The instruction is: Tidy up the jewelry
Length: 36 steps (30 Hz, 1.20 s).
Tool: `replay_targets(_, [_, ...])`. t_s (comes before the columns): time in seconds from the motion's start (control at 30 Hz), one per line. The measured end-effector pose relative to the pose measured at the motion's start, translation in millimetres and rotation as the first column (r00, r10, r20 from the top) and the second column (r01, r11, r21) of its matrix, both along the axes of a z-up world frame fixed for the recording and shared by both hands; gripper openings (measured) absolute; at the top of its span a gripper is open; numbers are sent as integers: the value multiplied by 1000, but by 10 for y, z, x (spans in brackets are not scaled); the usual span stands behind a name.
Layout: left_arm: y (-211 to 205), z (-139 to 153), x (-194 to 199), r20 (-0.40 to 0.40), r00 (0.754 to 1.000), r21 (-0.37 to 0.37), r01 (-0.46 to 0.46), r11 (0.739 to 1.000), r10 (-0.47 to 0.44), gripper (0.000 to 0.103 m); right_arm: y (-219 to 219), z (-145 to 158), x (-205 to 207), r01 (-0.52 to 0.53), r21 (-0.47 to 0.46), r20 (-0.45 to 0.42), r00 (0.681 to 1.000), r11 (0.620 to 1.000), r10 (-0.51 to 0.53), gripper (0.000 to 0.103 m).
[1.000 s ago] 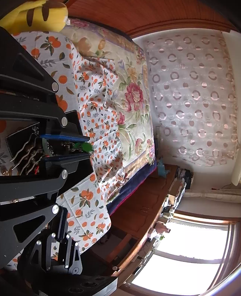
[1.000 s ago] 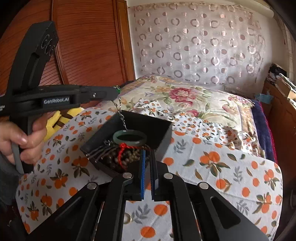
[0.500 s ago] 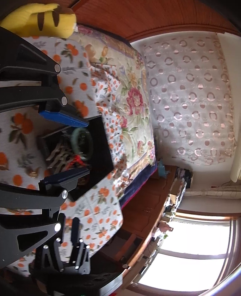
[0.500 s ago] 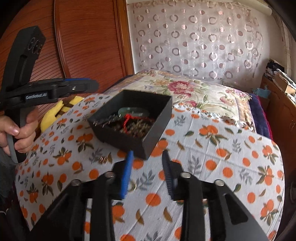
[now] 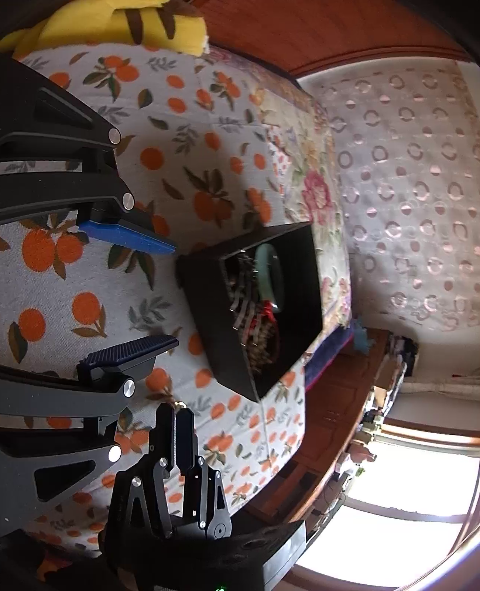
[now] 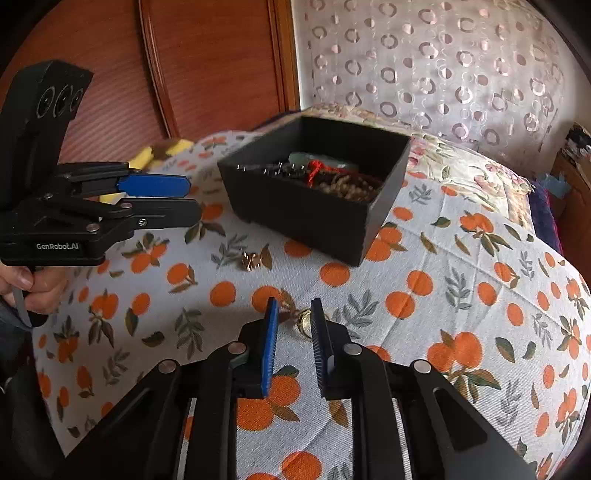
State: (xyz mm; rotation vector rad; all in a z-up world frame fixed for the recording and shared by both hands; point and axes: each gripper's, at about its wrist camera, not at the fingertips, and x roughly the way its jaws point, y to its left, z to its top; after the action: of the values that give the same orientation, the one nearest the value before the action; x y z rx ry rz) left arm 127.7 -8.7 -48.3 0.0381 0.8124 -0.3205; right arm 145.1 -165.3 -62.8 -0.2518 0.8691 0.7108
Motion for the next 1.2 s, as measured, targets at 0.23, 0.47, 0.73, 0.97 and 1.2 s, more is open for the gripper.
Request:
replay_targets(0.23, [-71, -123, 48, -34, 999, 9, 13, 1000, -13, 43, 72, -55, 23, 6, -54, 11, 1000, 999, -5, 15])
replay_targets(0.47, [-224, -189, 105, -59, 997, 17, 51, 999, -50, 43, -21, 0, 28, 21, -36, 29, 999, 999, -20, 12])
replay_targets(0.73, [-375, -220, 174, -78, 994, 25, 83, 996, -81, 41, -168, 89, 44, 52, 2, 46, 998, 999, -52, 12])
replay_targets(0.97, [-470, -262, 212, -90, 992, 43, 98, 994, -94, 29, -218, 109, 53, 60, 15, 49, 997, 998, -61, 12])
replay_targets(1.2, [-479, -271, 226, -82, 992, 60, 96, 994, -91, 14, -263, 102, 74, 67, 22, 48, 997, 998, -68, 12])
